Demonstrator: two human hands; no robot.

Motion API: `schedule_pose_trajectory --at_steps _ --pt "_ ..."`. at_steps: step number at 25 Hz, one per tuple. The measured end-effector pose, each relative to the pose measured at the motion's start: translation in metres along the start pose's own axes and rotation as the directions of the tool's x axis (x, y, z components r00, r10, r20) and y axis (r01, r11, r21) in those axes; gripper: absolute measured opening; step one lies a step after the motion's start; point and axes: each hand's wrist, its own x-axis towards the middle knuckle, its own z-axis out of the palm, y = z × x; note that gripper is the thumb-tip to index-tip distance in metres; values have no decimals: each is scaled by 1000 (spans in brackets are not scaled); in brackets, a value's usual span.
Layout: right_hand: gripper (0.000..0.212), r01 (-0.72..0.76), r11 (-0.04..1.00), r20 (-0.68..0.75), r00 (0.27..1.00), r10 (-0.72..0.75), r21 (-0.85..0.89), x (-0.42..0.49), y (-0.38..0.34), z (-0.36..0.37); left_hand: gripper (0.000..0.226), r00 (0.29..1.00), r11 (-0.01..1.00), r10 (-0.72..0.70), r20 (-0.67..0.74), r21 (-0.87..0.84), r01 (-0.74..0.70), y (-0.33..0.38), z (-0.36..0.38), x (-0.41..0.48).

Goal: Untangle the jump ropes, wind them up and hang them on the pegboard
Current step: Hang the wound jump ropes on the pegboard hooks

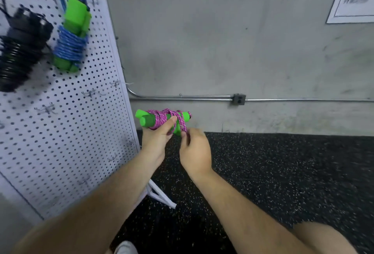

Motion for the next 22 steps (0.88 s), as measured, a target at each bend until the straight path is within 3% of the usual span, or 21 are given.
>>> schedule_pose_trajectory --at_steps 3,6,9,10,13,15,18,22 --pt "20 7 994 36 999 -11 112 4 -7 -1 45 999 999 3 32 -40 -2 18 3 1" --pt "29 -154 950 323 944 60 271 7 -10 1 41 993 990 -41 111 -129 55 28 3 3" --pt "29 -302 900 515 851 105 315 15 -7 -2 18 964 955 -150 221 -219 199 31 3 -3" --pt "29 -305 904 550 830 97 301 20 -5 -5 19 957 944 -163 239 -246 222 31 3 -4" --pt "25 -326 915 655 749 97 238 34 7 -17 55 945 901 -176 277 -342 268 32 4 -1" --pt "20 -402 878 714 693 105 261 43 20 -26 56 919 878 -233 319 -338 340 34 7 1" --pt "23 -377 895 685 719 120 239 57 39 -40 37 873 899 -309 378 -184 398 31 9 -2" --pt "19 -455 806 553 810 197 379 75 49 -56 26 883 950 -305 356 53 307 24 6 2"
